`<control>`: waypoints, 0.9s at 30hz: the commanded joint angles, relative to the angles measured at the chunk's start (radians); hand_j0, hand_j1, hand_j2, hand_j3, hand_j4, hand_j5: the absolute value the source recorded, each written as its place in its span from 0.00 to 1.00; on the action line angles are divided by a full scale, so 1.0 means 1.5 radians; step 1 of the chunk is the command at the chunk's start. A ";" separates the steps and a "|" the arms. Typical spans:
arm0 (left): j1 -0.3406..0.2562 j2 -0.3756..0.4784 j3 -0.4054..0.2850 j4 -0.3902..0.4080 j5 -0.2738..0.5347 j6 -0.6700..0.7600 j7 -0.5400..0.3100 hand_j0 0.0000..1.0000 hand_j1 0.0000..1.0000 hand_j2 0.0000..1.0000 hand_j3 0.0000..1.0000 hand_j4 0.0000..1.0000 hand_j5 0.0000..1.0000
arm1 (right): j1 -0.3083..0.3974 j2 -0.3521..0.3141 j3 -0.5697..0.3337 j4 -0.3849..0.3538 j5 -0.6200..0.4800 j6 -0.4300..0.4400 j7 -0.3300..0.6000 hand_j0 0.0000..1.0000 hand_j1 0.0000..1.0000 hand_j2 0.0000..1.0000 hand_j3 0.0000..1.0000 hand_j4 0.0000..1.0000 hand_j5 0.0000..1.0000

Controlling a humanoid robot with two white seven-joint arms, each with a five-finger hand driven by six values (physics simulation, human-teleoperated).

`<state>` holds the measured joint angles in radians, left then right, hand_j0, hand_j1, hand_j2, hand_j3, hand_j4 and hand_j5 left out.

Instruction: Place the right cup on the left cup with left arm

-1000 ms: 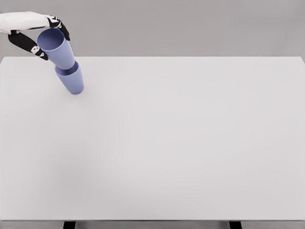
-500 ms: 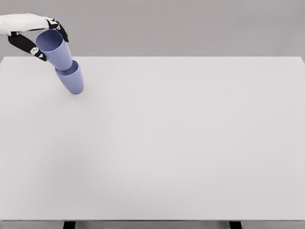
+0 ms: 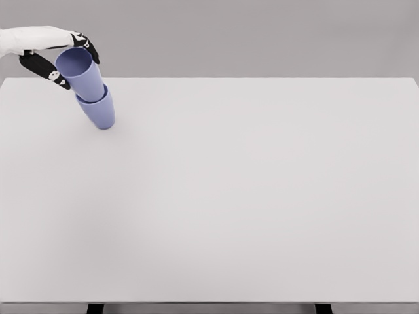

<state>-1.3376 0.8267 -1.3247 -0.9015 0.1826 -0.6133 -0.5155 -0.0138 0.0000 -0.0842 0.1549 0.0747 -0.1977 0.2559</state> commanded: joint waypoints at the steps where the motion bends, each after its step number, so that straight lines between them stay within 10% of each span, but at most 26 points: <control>1: 0.000 0.000 0.003 0.001 0.003 0.002 0.001 0.56 0.56 0.56 0.56 0.56 0.56 | 0.001 0.000 0.000 0.000 0.000 0.000 0.000 1.00 1.00 1.00 1.00 1.00 1.00; 6: 0.000 0.000 0.004 0.001 -0.007 0.002 0.010 1.00 1.00 1.00 1.00 1.00 1.00 | 0.000 0.000 0.000 0.000 0.000 0.000 0.000 1.00 1.00 1.00 1.00 1.00 1.00; 15: 0.004 0.008 0.025 -0.021 -0.008 0.002 0.012 1.00 1.00 1.00 1.00 1.00 1.00 | 0.001 0.000 0.000 0.000 0.000 0.000 0.000 1.00 1.00 1.00 1.00 1.00 1.00; 20: 0.072 0.157 0.212 -0.314 0.012 0.002 0.006 1.00 1.00 1.00 1.00 1.00 1.00 | 0.001 0.000 0.000 0.000 0.000 0.000 0.000 1.00 1.00 1.00 1.00 1.00 1.00; 27: 0.148 0.251 0.229 -0.529 0.109 0.002 0.007 1.00 1.00 1.00 1.00 1.00 1.00 | 0.001 0.000 0.000 0.000 0.000 0.000 0.000 1.00 1.00 1.00 1.00 1.00 1.00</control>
<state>-1.0936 1.1610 -0.9955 -1.5804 0.2930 -0.6138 -0.5067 -0.0138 0.0000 -0.0842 0.1549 0.0748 -0.1977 0.2559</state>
